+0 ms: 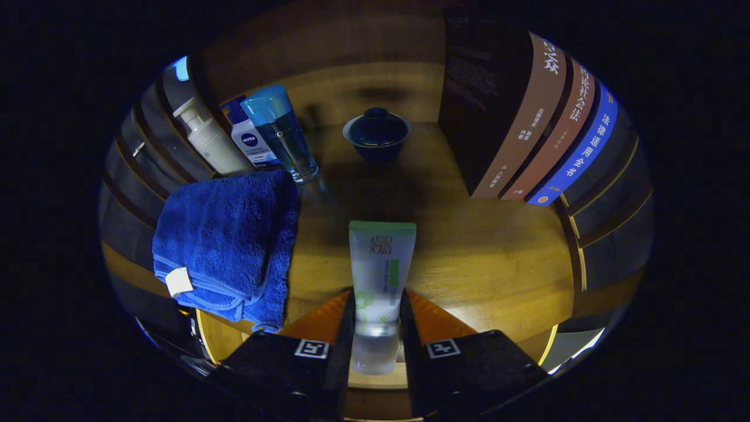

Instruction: Pull open the drawer, take out the items inside it, and place them on the countertop above the cabinet.

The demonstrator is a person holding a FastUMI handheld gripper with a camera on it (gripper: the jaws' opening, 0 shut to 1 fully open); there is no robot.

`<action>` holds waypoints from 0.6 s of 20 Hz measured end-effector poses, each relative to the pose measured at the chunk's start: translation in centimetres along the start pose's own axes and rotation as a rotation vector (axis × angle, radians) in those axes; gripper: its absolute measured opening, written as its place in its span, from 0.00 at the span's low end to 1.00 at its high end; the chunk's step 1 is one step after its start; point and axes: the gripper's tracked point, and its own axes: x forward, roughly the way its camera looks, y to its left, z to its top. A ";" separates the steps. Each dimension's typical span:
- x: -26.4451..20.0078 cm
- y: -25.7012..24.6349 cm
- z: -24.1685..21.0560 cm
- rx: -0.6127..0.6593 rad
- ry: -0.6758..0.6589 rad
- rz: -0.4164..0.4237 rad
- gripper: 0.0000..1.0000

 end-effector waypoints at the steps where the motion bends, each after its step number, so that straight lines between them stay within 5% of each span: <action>1: -0.6 0.3 0.1 -0.013 -0.005 0.007 0.71; 4: -2.2 0.5 1.2 -0.039 -0.086 0.013 0.99; 12: -12.8 2.9 0.5 -0.078 -0.458 0.083 0.99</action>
